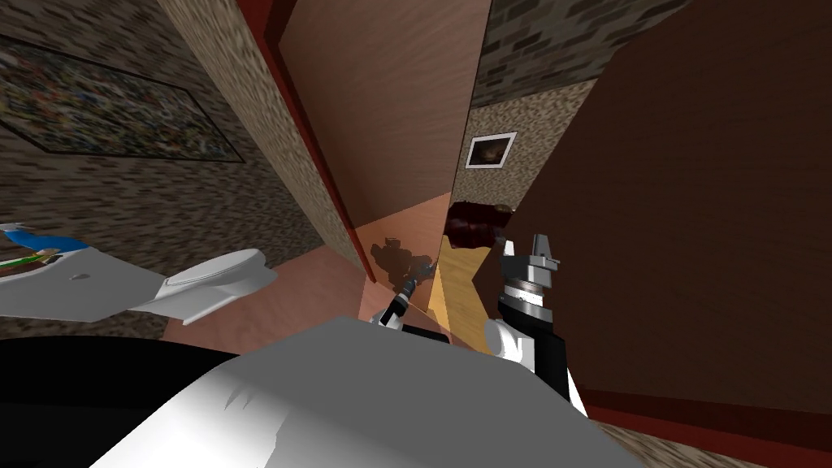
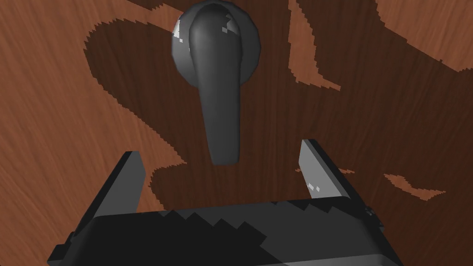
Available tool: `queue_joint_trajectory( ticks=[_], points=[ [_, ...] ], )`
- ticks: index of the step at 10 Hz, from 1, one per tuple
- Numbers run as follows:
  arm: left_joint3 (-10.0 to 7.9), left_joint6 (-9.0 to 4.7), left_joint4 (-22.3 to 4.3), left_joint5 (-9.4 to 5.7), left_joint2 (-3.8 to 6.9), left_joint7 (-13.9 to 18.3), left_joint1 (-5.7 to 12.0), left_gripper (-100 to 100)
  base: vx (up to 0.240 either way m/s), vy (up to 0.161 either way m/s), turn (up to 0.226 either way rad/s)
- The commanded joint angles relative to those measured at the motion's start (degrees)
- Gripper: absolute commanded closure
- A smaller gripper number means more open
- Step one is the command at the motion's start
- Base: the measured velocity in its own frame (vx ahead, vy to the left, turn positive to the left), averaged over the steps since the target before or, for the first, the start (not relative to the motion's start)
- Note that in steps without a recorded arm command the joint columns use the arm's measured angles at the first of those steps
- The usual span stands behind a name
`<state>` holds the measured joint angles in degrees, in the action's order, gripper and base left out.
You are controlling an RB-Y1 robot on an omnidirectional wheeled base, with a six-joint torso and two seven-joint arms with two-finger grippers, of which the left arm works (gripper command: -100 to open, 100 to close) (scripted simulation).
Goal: Push the door open
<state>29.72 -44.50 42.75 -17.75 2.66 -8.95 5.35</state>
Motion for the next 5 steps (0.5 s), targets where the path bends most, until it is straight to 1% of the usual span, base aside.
queue_joint_trajectory(
  ticks=[1, 3, 4, 5],
  points=[
    [-0.24, -0.16, -0.24, 0.01, -0.25, 0.06, 0.04, -100, 0.203, -0.062, -0.028],
    [-0.53, -0.33, -0.54, 0.02, -0.90, 0.14, 0.14, -100, 0.184, -0.060, -0.028],
    [-0.44, -0.16, -0.27, 0.01, -0.63, 0.11, 0.09, -100, 0.078, -0.023, -0.002],
    [-0.44, -0.16, -0.27, 0.01, -0.63, 0.11, 0.09, 100, -0.010, 0.002, 0.006]
  ],
)
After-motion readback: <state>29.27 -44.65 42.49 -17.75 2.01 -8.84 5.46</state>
